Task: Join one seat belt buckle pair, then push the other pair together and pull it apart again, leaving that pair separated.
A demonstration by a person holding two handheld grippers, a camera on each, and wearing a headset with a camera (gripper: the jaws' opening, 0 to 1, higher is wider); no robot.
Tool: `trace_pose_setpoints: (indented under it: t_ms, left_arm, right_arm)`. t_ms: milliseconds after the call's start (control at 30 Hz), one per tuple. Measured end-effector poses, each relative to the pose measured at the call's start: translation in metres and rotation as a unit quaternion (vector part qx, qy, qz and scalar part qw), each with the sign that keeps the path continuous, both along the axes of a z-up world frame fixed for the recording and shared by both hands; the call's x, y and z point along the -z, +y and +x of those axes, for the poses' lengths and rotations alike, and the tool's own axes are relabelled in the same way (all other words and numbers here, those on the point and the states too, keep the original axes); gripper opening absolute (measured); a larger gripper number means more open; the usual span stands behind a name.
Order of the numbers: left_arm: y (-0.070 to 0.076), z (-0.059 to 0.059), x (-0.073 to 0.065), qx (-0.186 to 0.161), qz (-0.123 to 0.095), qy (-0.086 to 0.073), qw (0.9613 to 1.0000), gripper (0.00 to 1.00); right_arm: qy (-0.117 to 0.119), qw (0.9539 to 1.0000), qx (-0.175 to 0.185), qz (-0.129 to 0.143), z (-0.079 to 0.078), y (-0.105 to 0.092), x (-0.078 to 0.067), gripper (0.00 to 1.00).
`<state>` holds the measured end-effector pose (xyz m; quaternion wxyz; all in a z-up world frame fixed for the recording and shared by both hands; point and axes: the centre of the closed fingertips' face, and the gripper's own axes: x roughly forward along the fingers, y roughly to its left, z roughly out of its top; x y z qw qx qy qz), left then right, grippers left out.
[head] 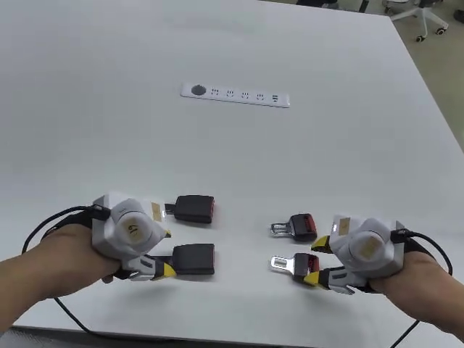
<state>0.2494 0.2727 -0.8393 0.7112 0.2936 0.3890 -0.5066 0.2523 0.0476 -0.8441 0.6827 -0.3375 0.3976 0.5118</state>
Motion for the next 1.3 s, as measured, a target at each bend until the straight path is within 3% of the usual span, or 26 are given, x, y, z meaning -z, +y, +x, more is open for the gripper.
trace_pose_setpoints:
  t_ms: [200, 300, 333, 433, 567, 700, 800, 967, 1100, 1300]
  left_arm:
    - [-0.008, 0.003, 0.008, 0.013, 0.001, 0.003, 0.9999, 0.38]
    - [-0.008, 0.002, 0.015, 0.054, 0.028, -0.001, 0.9981, 0.34]
    - [-0.012, 0.001, 0.015, 0.084, 0.027, -0.012, 0.9960, 0.33]
    - [-0.013, 0.001, 0.016, 0.072, 0.023, 0.001, 0.9971, 0.32]
    - [-0.014, 0.001, 0.018, 0.085, 0.023, 0.001, 0.9961, 0.32]
    - [-0.013, 0.000, 0.021, 0.110, 0.032, -0.002, 0.9934, 0.32]
    - [-0.013, -0.001, 0.023, 0.140, 0.049, -0.012, 0.9888, 0.32]
    - [-0.014, -0.001, 0.023, 0.136, 0.050, -0.001, 0.9894, 0.31]
    - [-0.014, -0.003, 0.023, 0.145, 0.052, -0.007, 0.9880, 0.31]
    - [-0.014, -0.002, 0.024, 0.150, 0.049, 0.001, 0.9874, 0.31]
  right_arm:
    - [0.019, 0.9997, -0.013, -0.003, -0.002, 0.003, 0.005, 0.34]
    - [0.027, 0.9994, -0.022, -0.007, -0.002, 0.004, 0.009, 0.34]
    - [0.026, 0.9992, -0.028, -0.009, -0.001, 0.005, 0.010, 0.33]
    - [0.027, 0.9986, -0.040, -0.020, -0.002, 0.005, 0.015, 0.33]
    - [0.034, 0.9975, -0.056, -0.026, -0.002, 0.006, 0.015, 0.33]
    - [0.044, 0.9966, -0.065, -0.025, -0.002, 0.005, 0.017, 0.32]
    - [0.049, 0.9954, -0.076, -0.031, -0.003, 0.006, 0.017, 0.32]
    - [0.053, 0.9916, -0.110, -0.044, -0.005, 0.007, 0.018, 0.32]
    - [0.056, 0.9917, -0.109, -0.040, -0.005, 0.007, 0.018, 0.32]
    - [0.051, 0.9914, -0.110, -0.047, -0.005, 0.008, 0.019, 0.33]
